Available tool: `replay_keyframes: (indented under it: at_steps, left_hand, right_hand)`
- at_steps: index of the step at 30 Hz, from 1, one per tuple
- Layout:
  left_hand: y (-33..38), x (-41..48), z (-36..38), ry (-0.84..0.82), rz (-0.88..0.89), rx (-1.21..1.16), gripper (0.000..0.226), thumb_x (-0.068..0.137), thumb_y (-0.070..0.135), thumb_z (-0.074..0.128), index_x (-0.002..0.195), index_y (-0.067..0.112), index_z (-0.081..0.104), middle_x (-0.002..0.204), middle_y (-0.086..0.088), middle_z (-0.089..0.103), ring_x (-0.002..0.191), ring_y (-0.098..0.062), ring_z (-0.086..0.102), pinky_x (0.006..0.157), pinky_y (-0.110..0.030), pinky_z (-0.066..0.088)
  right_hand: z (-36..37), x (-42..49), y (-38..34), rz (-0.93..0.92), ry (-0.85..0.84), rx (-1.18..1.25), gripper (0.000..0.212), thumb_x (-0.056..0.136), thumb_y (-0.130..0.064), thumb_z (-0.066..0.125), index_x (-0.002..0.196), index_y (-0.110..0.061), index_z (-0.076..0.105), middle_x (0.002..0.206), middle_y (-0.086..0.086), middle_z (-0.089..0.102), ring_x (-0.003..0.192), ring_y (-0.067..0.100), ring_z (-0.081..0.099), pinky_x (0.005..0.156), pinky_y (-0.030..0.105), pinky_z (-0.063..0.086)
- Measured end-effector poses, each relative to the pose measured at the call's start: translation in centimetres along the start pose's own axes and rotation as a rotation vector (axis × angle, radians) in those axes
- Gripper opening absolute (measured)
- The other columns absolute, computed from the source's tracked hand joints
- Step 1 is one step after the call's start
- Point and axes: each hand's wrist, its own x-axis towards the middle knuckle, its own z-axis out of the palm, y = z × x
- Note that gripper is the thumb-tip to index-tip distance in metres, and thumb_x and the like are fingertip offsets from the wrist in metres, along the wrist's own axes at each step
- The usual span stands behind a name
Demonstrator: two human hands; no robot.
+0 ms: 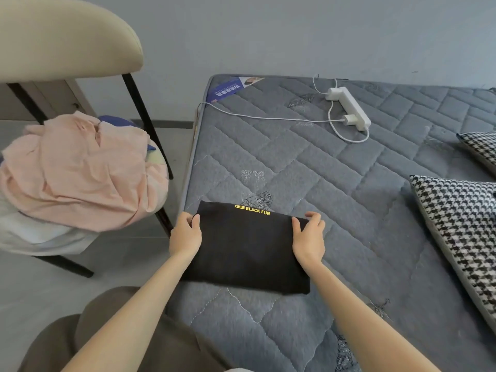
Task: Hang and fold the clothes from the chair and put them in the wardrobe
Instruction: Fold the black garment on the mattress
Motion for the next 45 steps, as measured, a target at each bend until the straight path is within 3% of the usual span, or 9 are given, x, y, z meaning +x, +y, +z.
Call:
replay_keyframes:
  at_steps: [4,8,11,15,21,26,33,38,45]
  left_hand:
    - [1.6,-2.0,0.6,0.345,0.304,0.16,0.018,0.093,0.002,0.049,0.11,0.008,0.052,0.107,-0.009,0.057,0.105,-0.032,0.052,0.09,-0.044,0.037]
    - [2.0,-3.4,3.3,0.095,0.724,0.325,0.041,0.093,0.001,0.044,0.131,0.015,0.049,0.135,-0.001,0.052,0.131,-0.018,0.042,0.11,-0.038,0.025]
    - [0.8,-3.0,4.4,0.0,0.797,0.543,0.043,0.098,0.014,0.043,0.141,0.019,0.045,0.148,0.001,0.043,0.142,-0.02,0.03,0.117,-0.043,0.017]
    - [0.7,-2.4,4.4,-0.002,0.659,0.674,0.046,0.099,0.034,0.03,0.142,0.028,0.043,0.154,0.0,0.034,0.143,-0.032,0.026,0.114,-0.056,0.02]
    - [0.5,-1.9,3.4,-0.067,0.343,0.588,0.052,0.098,0.054,0.021,0.149,0.047,0.013,0.161,-0.003,0.008,0.142,-0.041,0.019,0.109,-0.06,0.023]
    - [-1.0,-2.8,1.7,-0.029,0.291,0.485,0.049,0.099,0.052,0.025,0.147,0.049,0.017,0.148,-0.013,0.036,0.132,-0.035,0.037,0.103,-0.054,0.035]
    - [-1.7,-3.9,0.1,-0.098,0.137,0.17,0.066,0.095,0.057,0.035,0.152,0.031,0.014,0.135,-0.015,0.049,0.122,-0.035,0.048,0.1,-0.046,0.037]
    - [-0.6,-3.4,-0.7,-0.21,-0.039,0.087,0.064,0.091,0.062,0.042,0.132,0.012,0.046,0.13,-0.006,0.055,0.122,-0.031,0.049,0.089,-0.035,0.036]
    - [0.5,-2.4,-0.4,-0.156,-0.055,-0.093,0.054,0.088,0.058,0.053,0.121,0.015,0.055,0.117,-0.002,0.062,0.11,-0.025,0.056,0.089,-0.034,0.044]
  right_hand:
    - [1.0,-1.2,-1.1,-0.434,0.166,-0.262,0.035,0.091,-0.011,0.058,0.126,-0.01,0.056,0.133,0.01,0.052,0.123,0.03,0.046,0.1,0.043,0.037]
    - [4.6,-4.5,-2.0,-0.691,0.044,-0.378,0.037,0.095,-0.019,0.043,0.127,-0.013,0.06,0.134,0.005,0.057,0.128,0.025,0.05,0.112,0.047,0.034]
    - [5.2,-4.8,-1.7,-0.695,-0.038,-0.439,0.049,0.097,-0.027,0.026,0.136,-0.015,0.053,0.143,0.003,0.05,0.137,0.022,0.041,0.115,0.045,0.025]
    - [4.1,-3.1,0.3,-0.767,-0.106,-0.535,0.05,0.101,-0.04,0.024,0.148,-0.029,0.036,0.156,-0.001,0.03,0.146,0.023,0.021,0.12,0.045,0.013]
    - [2.8,-2.0,2.6,-0.577,-0.061,-0.507,0.05,0.099,-0.049,0.021,0.149,-0.044,0.024,0.161,-0.003,0.011,0.149,0.029,0.004,0.12,0.044,-0.003]
    - [2.6,-3.2,2.7,-0.251,-0.058,-0.166,0.055,0.099,-0.046,0.036,0.149,-0.047,0.014,0.162,-0.002,-0.008,0.146,0.037,0.001,0.119,0.052,0.009]
    - [2.2,-6.3,1.5,-0.036,-0.032,0.143,0.071,0.097,-0.045,0.045,0.153,-0.037,0.001,0.14,0.013,0.041,0.127,0.031,0.038,0.104,0.045,0.035]
    - [1.0,-5.5,0.0,0.106,-0.177,0.174,0.084,0.093,-0.05,0.052,0.152,-0.038,-0.007,0.136,0.015,0.043,0.118,0.036,0.051,0.1,0.044,0.037]
    - [-0.9,-2.8,-1.9,-0.084,-0.165,0.297,0.081,0.092,-0.038,0.06,0.153,-0.035,0.007,0.146,0.003,0.042,0.129,0.023,0.047,0.105,0.041,0.036]
